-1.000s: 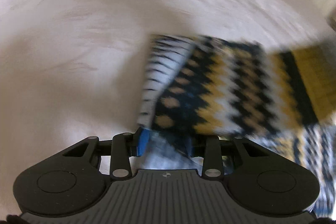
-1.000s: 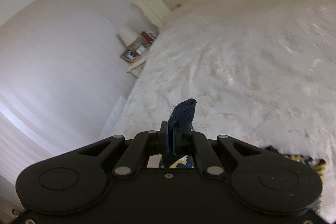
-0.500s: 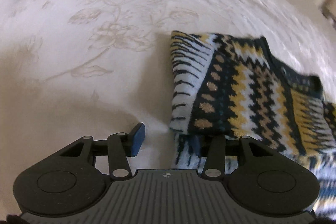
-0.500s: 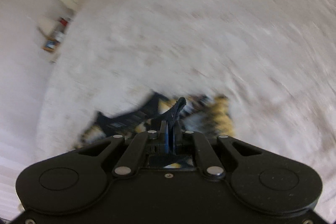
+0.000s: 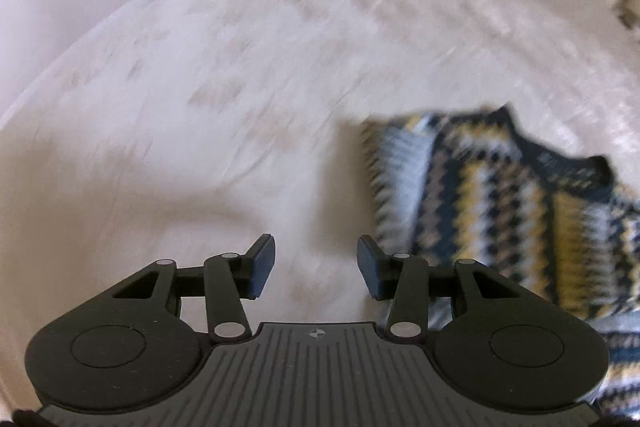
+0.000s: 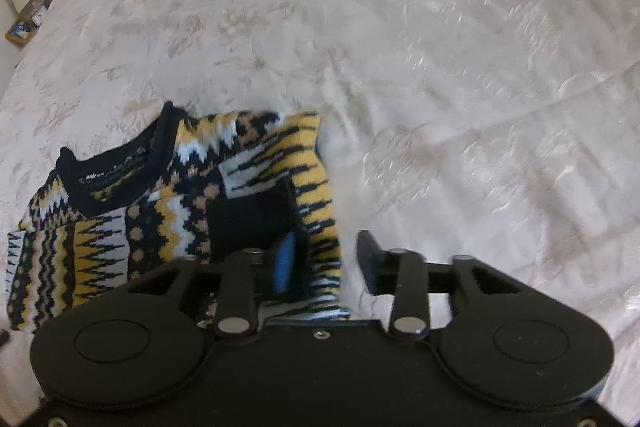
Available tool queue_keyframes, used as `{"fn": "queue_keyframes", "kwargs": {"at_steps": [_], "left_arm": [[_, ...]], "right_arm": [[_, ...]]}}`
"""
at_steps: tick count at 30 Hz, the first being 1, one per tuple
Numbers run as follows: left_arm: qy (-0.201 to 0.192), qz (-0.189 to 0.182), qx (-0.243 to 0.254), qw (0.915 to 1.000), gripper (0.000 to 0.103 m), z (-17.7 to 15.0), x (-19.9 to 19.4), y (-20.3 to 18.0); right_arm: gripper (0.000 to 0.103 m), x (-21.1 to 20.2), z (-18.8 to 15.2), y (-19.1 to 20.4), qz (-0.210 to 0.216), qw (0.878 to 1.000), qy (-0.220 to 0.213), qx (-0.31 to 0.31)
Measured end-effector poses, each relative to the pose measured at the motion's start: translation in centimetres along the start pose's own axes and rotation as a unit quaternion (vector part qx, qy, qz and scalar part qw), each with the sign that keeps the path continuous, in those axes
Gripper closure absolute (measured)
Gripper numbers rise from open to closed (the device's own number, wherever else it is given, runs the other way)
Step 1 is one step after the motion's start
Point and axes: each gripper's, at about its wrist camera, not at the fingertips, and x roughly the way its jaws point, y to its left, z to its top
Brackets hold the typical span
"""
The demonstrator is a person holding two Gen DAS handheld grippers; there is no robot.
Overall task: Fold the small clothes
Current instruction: 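Move both open grippers along the sweater to its navy hem ribbing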
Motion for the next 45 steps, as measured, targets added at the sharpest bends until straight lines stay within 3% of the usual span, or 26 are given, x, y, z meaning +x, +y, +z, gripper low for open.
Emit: {"fn": "queue_keyframes", "kwargs": {"at_steps": [5, 9, 11, 13, 20, 24, 26, 28, 35, 37, 45], "left_arm": [[0.003, -0.028, 0.051, 0.9983, 0.059, 1.6, 2.1, -4.0], [0.045, 0.009, 0.051, 0.9977, 0.056, 0.6, 5.6, -3.9], [0.064, 0.013, 0.027, 0.9975, 0.051, 0.2, 7.0, -2.7], [0.064, 0.008, 0.009, 0.9979, 0.035, 0.0, 7.4, -1.5], [0.055, -0.026, 0.010, 0.9981, 0.032, -0.3, 7.1, -0.3], [0.082, -0.055, 0.002, 0.9951, 0.008, -0.6, 7.2, 0.1], [0.089, -0.065, -0.003, 0.9940, 0.007, -1.1, 7.0, 0.6], [0.085, -0.065, -0.004, 0.9943, 0.007, -1.5, 6.2, 0.9], [0.098, -0.076, 0.006, 0.9922, 0.007, -4.8, 3.4, 1.7], [0.105, -0.084, 0.013, 0.9908, 0.007, -6.1, 2.7, 1.9], [0.112, -0.105, 0.061, 0.9862, 0.007, -10.4, 0.3, 2.1]], "right_arm": [[0.054, -0.6, 0.1, 2.6, 0.003, 0.999, -0.031, -0.039], [0.051, 0.7, 0.0, 4.2, 0.021, 0.998, -0.019, -0.054], [0.051, 1.7, -0.2, 4.5, 0.019, 0.998, -0.008, -0.062], [0.051, 2.7, -0.3, 4.1, 0.010, 0.998, 0.004, -0.058], [0.052, 4.7, -0.6, 1.7, 0.010, 0.999, 0.026, -0.030], [0.049, 4.4, -0.6, 1.5, 0.016, 0.999, 0.025, -0.014], [0.042, 4.2, -0.8, 1.5, 0.016, 1.000, 0.022, -0.007], [0.012, 3.8, -1.3, 1.2, -0.004, 1.000, 0.022, -0.006], [0.011, 1.2, -4.5, -0.8, -0.009, 0.999, 0.022, 0.029], [0.006, 0.3, -5.8, -1.2, -0.005, 0.999, 0.022, 0.039], [0.003, -2.4, -11.9, -2.3, -0.005, 0.998, 0.030, 0.060]]}}
